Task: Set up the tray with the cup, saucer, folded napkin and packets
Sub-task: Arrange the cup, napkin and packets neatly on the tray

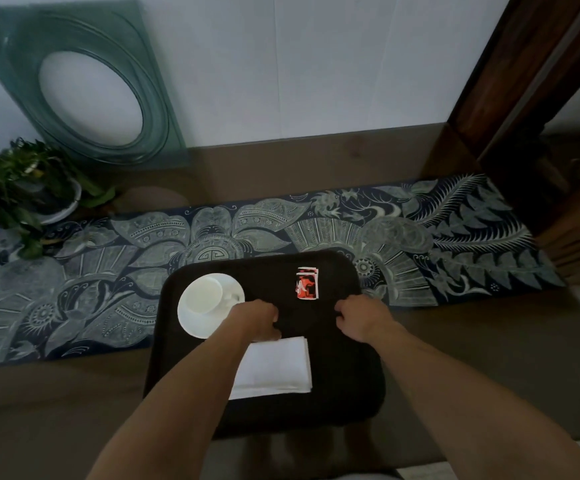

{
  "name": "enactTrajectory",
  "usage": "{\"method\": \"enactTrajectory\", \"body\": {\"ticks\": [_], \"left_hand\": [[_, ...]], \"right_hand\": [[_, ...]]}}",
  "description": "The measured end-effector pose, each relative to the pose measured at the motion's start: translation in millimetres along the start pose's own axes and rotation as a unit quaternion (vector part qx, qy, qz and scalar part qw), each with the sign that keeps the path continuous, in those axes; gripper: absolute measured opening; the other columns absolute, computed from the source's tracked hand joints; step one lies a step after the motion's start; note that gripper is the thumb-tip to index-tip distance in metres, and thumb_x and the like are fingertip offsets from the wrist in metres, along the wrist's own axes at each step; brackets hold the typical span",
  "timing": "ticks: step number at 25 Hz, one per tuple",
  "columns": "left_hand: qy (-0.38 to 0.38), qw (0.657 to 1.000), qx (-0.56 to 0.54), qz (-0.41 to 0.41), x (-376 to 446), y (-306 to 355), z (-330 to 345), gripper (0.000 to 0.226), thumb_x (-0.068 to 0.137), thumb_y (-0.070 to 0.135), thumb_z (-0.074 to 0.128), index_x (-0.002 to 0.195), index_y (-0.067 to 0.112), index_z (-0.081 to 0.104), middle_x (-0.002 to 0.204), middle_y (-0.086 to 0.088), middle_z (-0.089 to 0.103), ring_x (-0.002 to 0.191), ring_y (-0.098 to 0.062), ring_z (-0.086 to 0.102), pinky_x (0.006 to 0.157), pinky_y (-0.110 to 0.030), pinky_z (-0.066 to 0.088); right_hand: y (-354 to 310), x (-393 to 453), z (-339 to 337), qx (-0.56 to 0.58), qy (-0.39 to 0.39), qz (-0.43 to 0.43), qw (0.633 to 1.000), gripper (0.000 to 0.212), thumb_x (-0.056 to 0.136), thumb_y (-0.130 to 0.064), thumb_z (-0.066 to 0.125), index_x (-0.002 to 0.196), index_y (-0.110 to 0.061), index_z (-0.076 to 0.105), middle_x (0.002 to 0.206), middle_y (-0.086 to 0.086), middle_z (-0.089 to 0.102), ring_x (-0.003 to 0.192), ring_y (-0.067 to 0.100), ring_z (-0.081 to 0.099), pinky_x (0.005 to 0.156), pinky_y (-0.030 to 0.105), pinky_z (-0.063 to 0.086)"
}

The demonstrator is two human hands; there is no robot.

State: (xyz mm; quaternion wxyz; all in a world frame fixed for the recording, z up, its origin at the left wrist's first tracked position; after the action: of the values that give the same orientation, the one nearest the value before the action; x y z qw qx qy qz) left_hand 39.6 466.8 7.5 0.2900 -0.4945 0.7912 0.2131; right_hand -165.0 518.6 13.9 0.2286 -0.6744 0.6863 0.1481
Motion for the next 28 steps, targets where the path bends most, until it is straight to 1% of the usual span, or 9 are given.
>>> {"method": "enactTrajectory", "body": {"ticks": [3,7,10,13,15,18,20,24,28], "left_hand": [[0.008,1.000,-0.005,-0.013,11.6,11.0,-15.3,0.052,0.086,0.044,0.064,0.133,0.026,0.051,0.127,-0.002,0.059,0.117,-0.022,0.055,0.093,-0.037,0.047],[0.018,1.000,0.000,-0.021,21.8,13.4,-23.3,0.057,0.085,0.045,0.066,0.136,0.027,0.048,0.131,-0.004,0.056,0.122,-0.025,0.051,0.100,-0.043,0.044],[0.033,0.999,0.016,-0.020,30.3,9.4,-25.8,0.062,0.083,0.048,0.067,0.138,0.028,0.046,0.135,-0.005,0.052,0.128,-0.027,0.044,0.106,-0.047,0.037],[0.073,0.997,0.019,-0.007,42.9,4.8,-33.4,0.068,0.080,0.051,0.067,0.140,0.029,0.043,0.136,-0.004,0.049,0.129,-0.026,0.041,0.106,-0.047,0.033],[0.105,0.994,0.018,0.005,51.8,4.7,-37.3,0.079,0.077,0.055,0.068,0.144,0.028,0.037,0.139,-0.004,0.046,0.131,-0.026,0.038,0.107,-0.047,0.032],[0.143,0.989,-0.002,0.025,66.7,6.5,-40.4,0.107,0.068,0.063,0.071,0.153,0.027,0.016,0.147,-0.004,0.036,0.137,-0.027,0.029,0.111,-0.048,0.027],[0.153,0.987,0.004,0.042,74.0,8.2,-40.1,0.118,0.064,0.067,0.071,0.154,0.025,0.008,0.150,-0.004,0.031,0.140,-0.027,0.024,0.114,-0.049,0.023],[0.152,0.985,0.035,0.080,87.9,7.4,-37.8,0.114,0.065,0.071,0.068,0.154,0.025,0.013,0.149,-0.004,0.031,0.138,-0.028,0.024,0.116,-0.048,0.020],[0.167,0.979,0.043,0.107,95.8,6.1,-39.2,0.103,0.067,0.068,0.068,0.150,0.025,0.024,0.142,-0.003,0.036,0.131,-0.027,0.029,0.109,-0.044,0.028]], "right_hand": [[19.5,11.0,-7.3,0.002,-0.001,-0.009,1.000,0.040,0.093,-0.039,0.046,0.126,-0.018,0.058,0.117,0.007,0.061,0.112,0.026,0.055,0.092,0.042,0.047],[31.0,25.8,-15.7,-0.014,0.010,-0.029,0.999,0.045,0.091,-0.044,0.050,0.128,-0.020,0.054,0.118,0.006,0.058,0.115,0.025,0.051,0.091,0.043,0.045],[27.4,37.9,-18.9,-0.014,0.029,-0.044,0.999,0.049,0.089,-0.049,0.052,0.130,-0.022,0.053,0.120,0.004,0.056,0.117,0.024,0.047,0.096,0.044,0.041],[19.0,52.0,-21.9,-0.017,0.057,-0.054,0.997,0.056,0.086,-0.054,0.054,0.133,-0.024,0.051,0.127,0.003,0.053,0.122,0.024,0.042,0.101,0.045,0.036],[13.0,60.3,-23.9,-0.016,0.066,-0.060,0.996,0.068,0.082,-0.059,0.057,0.139,-0.024,0.044,0.132,0.003,0.048,0.126,0.025,0.038,0.105,0.045,0.032],[5.1,74.3,-24.9,-0.012,0.055,-0.052,0.997,0.095,0.073,-0.064,0.065,0.149,-0.023,0.025,0.144,0.005,0.036,0.134,0.028,0.028,0.109,0.048,0.026],[-0.4,81.5,-21.9,-0.006,0.050,-0.047,0.998,0.108,0.067,-0.065,0.070,0.152,-0.024,0.016,0.150,0.005,0.027,0.138,0.030,0.021,0.112,0.049,0.021],[-5.4,91.9,-12.2,-0.007,0.055,-0.044,0.997,0.109,0.066,-0.065,0.071,0.152,-0.027,0.016,0.151,0.004,0.025,0.138,0.031,0.019,0.113,0.049,0.020],[-4.5,96.6,-7.3,0.002,0.077,-0.057,0.995,0.096,0.071,-0.063,0.068,0.148,-0.028,0.023,0.148,0.004,0.030,0.135,0.029,0.024,0.111,0.048,0.024]]}}
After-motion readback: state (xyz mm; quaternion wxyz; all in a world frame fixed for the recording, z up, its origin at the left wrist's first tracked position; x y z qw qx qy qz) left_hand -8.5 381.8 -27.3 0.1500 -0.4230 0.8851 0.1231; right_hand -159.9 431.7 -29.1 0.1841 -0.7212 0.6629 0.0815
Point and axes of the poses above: each hand's wrist, its own x-axis towards the middle knuckle, its own z-axis out of the palm, y = z × x, the point moved 4 cm from there along x, towards the middle knuckle
